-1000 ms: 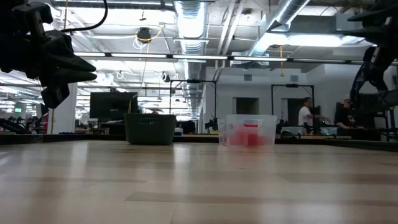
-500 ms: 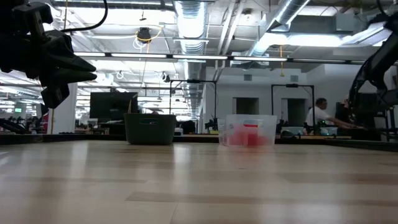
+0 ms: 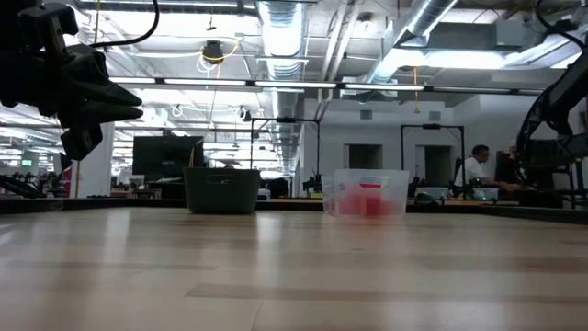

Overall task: Sort blocks
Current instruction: Return to Home Position

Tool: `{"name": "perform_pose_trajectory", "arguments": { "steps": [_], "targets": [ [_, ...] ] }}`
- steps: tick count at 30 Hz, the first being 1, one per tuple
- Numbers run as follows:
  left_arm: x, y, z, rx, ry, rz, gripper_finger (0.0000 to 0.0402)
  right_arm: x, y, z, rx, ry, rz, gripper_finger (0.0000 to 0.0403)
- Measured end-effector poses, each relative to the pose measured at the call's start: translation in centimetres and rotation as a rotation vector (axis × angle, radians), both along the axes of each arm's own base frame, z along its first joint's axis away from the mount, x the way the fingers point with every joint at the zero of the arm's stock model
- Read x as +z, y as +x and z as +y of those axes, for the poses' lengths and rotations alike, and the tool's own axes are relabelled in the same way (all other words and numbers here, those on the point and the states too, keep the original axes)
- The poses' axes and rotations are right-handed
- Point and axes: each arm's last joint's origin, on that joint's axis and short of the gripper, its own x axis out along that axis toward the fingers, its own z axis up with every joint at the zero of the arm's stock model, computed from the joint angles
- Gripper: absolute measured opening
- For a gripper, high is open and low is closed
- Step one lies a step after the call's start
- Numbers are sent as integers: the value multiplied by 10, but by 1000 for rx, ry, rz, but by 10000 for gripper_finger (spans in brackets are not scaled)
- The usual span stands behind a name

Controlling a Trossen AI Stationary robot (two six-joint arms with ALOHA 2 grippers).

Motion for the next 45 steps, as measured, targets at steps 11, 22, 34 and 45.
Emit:
{"name": "perform_pose_trajectory", "arguments": {
  "steps": [11,22,34,45],
  "targets": [
    [0,0,0,0,0,0,59,-52,2,23,1,-397,4,98],
    [0,0,0,0,0,0,59,-110,6,52,-34,-307,-7,98],
    [0,0,0,0,0,0,59,-132,16,55,-165,-383,-51,98],
    [0,0,0,0,0,0,59,-143,49,38,-745,-564,33,98]
  ]
}}
